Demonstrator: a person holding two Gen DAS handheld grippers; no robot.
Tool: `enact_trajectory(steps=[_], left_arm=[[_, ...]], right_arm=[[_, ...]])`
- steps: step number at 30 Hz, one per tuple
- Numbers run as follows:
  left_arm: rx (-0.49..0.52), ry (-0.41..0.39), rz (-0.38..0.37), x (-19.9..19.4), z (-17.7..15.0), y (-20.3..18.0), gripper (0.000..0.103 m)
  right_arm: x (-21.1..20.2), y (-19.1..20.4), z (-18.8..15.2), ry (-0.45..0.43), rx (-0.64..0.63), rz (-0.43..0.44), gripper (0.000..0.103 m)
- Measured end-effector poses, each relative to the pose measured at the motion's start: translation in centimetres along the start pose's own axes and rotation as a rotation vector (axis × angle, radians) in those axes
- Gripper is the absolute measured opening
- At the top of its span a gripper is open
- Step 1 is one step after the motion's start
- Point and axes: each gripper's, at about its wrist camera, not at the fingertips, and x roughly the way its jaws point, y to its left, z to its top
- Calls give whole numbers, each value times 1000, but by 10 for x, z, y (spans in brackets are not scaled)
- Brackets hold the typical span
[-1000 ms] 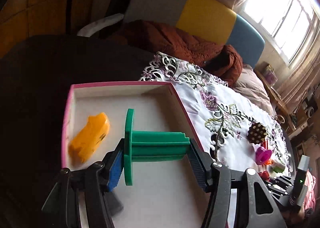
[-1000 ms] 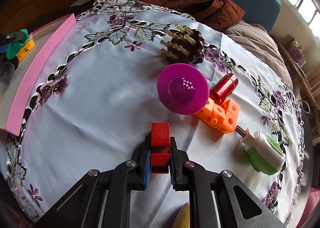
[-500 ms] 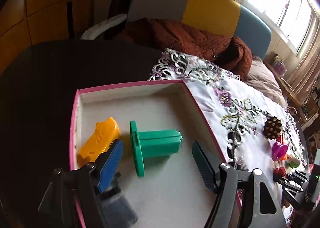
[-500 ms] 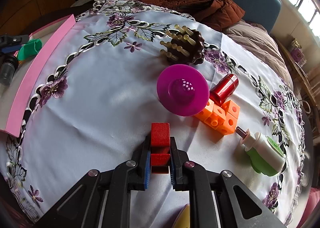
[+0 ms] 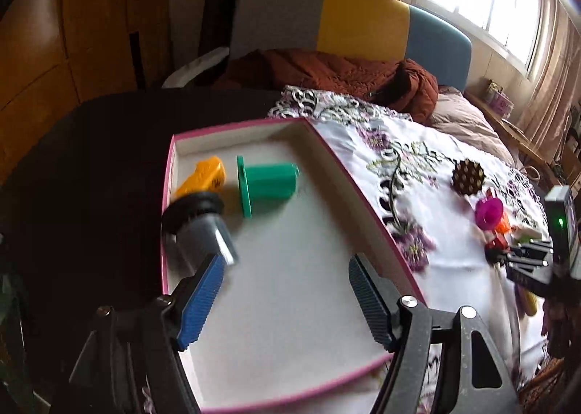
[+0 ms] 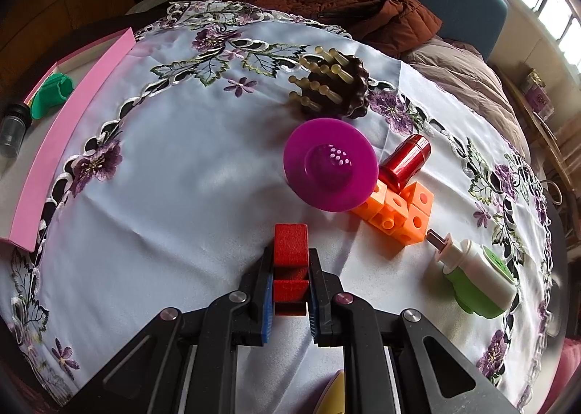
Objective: Organize rigid objects
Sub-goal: 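Carry the green spool into the tray and release it with the left gripper, then carry the red blocks into the tray and open the right gripper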
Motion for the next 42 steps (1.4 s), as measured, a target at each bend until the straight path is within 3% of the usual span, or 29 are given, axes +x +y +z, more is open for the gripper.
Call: enact_trajectory(steps=[10, 26, 38, 42], left_arm=[[-7, -14, 9, -14, -12, 4, 73], [-36, -19, 8, -22, -18, 18, 73], [-75, -38, 13, -29, -17, 35, 73], [-105, -39, 26, -31, -20, 46, 73]], right_arm=[[-1, -1, 2, -1, 45, 17, 15], [-17, 43, 14, -40, 81, 166, 15], [-58, 137, 65, -157, -37, 375, 16], [-63, 165, 82, -177, -68, 389, 16]])
